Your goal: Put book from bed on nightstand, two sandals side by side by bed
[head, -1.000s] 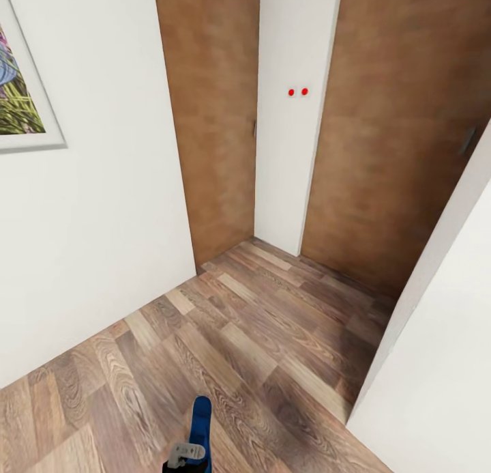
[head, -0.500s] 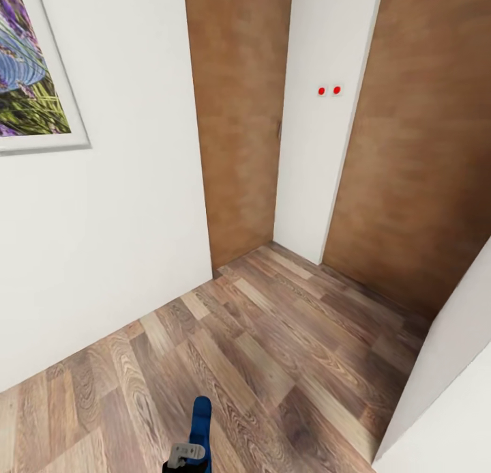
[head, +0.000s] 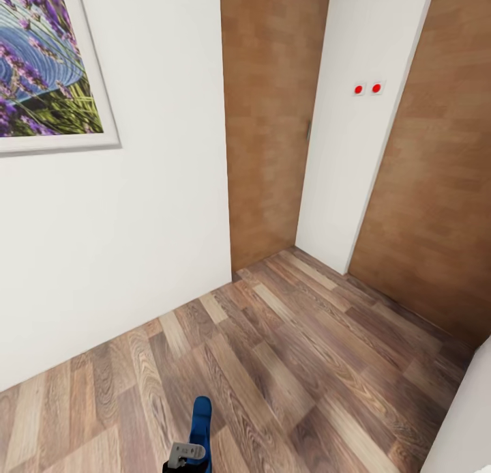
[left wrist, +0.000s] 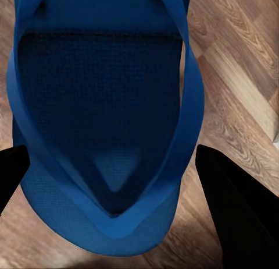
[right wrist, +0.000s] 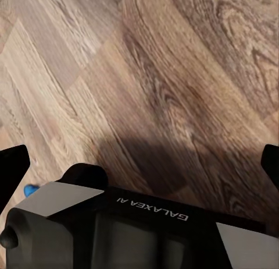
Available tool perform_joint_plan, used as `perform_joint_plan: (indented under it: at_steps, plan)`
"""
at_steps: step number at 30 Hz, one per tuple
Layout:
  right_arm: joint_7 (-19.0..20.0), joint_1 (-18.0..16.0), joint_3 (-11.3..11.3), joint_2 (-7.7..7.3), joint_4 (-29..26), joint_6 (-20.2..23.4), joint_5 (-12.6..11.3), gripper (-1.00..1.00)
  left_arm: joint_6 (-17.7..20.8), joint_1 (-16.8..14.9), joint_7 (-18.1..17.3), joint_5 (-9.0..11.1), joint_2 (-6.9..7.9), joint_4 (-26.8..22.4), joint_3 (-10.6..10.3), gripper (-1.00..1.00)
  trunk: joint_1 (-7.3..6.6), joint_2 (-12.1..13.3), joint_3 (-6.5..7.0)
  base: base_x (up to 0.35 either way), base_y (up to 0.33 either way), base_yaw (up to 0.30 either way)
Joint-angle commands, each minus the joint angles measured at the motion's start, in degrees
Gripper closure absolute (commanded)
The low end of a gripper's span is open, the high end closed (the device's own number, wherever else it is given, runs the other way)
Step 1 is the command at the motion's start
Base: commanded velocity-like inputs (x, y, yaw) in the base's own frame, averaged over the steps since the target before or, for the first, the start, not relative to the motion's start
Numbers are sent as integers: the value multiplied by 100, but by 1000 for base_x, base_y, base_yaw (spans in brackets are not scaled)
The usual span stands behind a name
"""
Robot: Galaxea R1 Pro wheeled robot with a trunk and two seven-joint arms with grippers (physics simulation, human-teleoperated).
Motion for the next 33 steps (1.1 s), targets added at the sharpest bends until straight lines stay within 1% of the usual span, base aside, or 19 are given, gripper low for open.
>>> perform_joint_plan:
  at_steps: [1, 18, 33]
  plan:
    - [13, -1, 45, -4, -10, 42, -61, -100, -9, -3, -18, 32, 0, 7, 0, 100, 1, -2, -5, 129, 0, 10]
    - [12, 0, 44, -2, -10, 40, -61, -100, -9, -3, -18, 32, -1, 7, 0, 100, 1, -2, -5, 155, -1, 1]
    - [12, -1, 44, -2, -10, 36, -61, -100, -9, -5, -18, 32, -1, 8, 0, 100, 1, -2, -5, 183, -86, 0]
